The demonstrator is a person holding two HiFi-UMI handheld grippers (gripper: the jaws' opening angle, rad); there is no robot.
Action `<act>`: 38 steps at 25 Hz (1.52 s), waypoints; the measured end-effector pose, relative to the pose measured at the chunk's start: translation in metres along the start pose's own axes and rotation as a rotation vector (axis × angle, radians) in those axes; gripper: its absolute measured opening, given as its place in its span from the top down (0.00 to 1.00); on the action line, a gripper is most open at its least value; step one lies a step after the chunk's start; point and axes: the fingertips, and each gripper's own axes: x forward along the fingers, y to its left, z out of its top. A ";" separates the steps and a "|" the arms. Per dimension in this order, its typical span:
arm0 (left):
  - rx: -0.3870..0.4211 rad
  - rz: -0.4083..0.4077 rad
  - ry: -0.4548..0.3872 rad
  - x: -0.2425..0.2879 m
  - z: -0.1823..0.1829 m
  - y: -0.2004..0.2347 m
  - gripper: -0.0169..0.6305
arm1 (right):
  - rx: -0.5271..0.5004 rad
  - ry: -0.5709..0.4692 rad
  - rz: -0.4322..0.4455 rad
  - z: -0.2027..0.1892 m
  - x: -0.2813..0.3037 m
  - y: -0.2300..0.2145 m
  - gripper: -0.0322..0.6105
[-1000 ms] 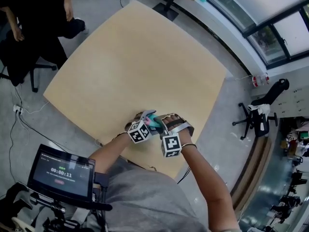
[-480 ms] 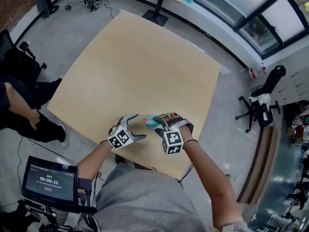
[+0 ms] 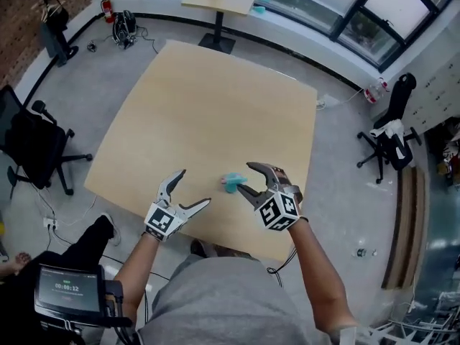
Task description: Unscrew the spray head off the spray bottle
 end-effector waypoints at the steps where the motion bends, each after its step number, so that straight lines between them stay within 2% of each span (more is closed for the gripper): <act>1: 0.004 0.009 -0.036 -0.004 0.015 0.001 0.27 | 0.084 -0.050 -0.040 0.011 -0.008 -0.006 0.55; 4: 0.032 0.002 -0.134 -0.017 0.059 -0.009 0.31 | 0.300 -0.185 -0.137 0.040 -0.040 -0.018 0.56; 5: 0.048 -0.001 -0.158 -0.023 0.077 -0.016 0.35 | 0.348 -0.219 -0.166 0.051 -0.055 -0.019 0.63; 6: 0.063 0.001 -0.175 -0.030 0.095 -0.023 0.41 | 0.390 -0.252 -0.193 0.060 -0.072 -0.019 0.79; 7: 0.076 0.001 -0.193 -0.037 0.111 -0.030 0.47 | 0.431 -0.286 -0.214 0.068 -0.087 -0.018 0.88; 10: 0.116 -0.007 -0.277 -0.055 0.152 -0.052 0.67 | 0.537 -0.411 -0.264 0.089 -0.131 -0.020 0.93; 12: 0.133 0.003 -0.333 -0.064 0.181 -0.064 0.83 | 0.572 -0.497 -0.293 0.100 -0.158 -0.023 0.94; 15: 0.120 0.035 -0.343 -0.080 0.208 -0.082 0.97 | 0.594 -0.576 -0.294 0.111 -0.196 -0.018 0.94; 19: 0.141 0.038 -0.310 -0.095 0.224 -0.112 0.97 | 0.641 -0.616 -0.261 0.109 -0.235 -0.004 0.94; 23: 0.156 0.087 -0.305 -0.111 0.234 -0.146 0.97 | 0.646 -0.620 -0.239 0.104 -0.273 0.016 0.94; 29: 0.130 0.152 -0.274 -0.124 0.218 -0.215 0.97 | 0.596 -0.616 -0.208 0.085 -0.328 0.069 0.94; 35: 0.108 0.188 -0.253 -0.143 0.204 -0.287 0.97 | 0.615 -0.586 -0.171 0.057 -0.377 0.118 0.94; 38: 0.103 0.219 -0.245 -0.155 0.209 -0.325 0.97 | 0.613 -0.585 -0.153 0.050 -0.412 0.137 0.94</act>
